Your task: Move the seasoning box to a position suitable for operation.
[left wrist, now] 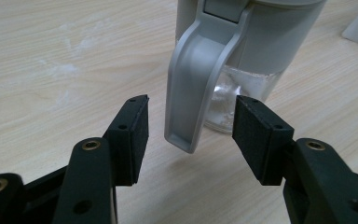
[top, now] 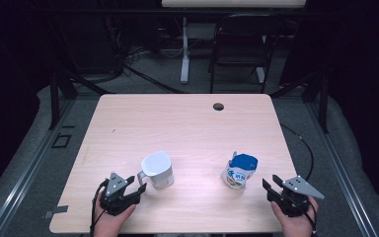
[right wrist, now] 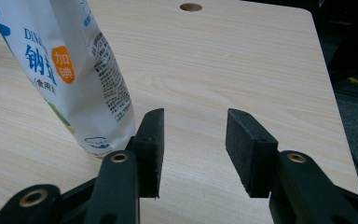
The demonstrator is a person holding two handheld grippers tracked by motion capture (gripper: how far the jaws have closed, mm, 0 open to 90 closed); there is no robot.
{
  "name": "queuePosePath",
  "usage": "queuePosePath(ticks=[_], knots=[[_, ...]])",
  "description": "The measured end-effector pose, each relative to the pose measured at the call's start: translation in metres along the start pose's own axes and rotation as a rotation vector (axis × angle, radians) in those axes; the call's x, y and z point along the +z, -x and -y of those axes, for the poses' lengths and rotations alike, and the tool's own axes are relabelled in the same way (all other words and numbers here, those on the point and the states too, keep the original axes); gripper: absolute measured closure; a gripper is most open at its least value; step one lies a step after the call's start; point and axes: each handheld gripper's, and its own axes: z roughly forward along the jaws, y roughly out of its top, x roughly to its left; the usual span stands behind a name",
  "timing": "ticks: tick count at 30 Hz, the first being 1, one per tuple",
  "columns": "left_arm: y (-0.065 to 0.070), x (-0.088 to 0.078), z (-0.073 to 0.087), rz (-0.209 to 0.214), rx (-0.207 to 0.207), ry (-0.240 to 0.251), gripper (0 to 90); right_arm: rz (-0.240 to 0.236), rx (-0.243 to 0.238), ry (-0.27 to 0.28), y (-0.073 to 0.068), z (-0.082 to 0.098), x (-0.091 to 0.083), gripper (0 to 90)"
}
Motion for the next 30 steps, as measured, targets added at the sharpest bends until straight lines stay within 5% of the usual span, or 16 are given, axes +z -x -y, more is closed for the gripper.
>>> queuePosePath(ticks=[16, 30], knots=[[0.008, 0.012, -0.012, -0.095, -0.026, -0.01, 65.3, -0.013, 0.02, 0.0, 0.004, 0.005, -0.005, 52.9], [-0.004, 0.013, -0.015, -0.094, -0.007, -0.006, 67.9, -0.036, 0.017, -0.001, 0.003, 0.006, -0.009, 50.9]])
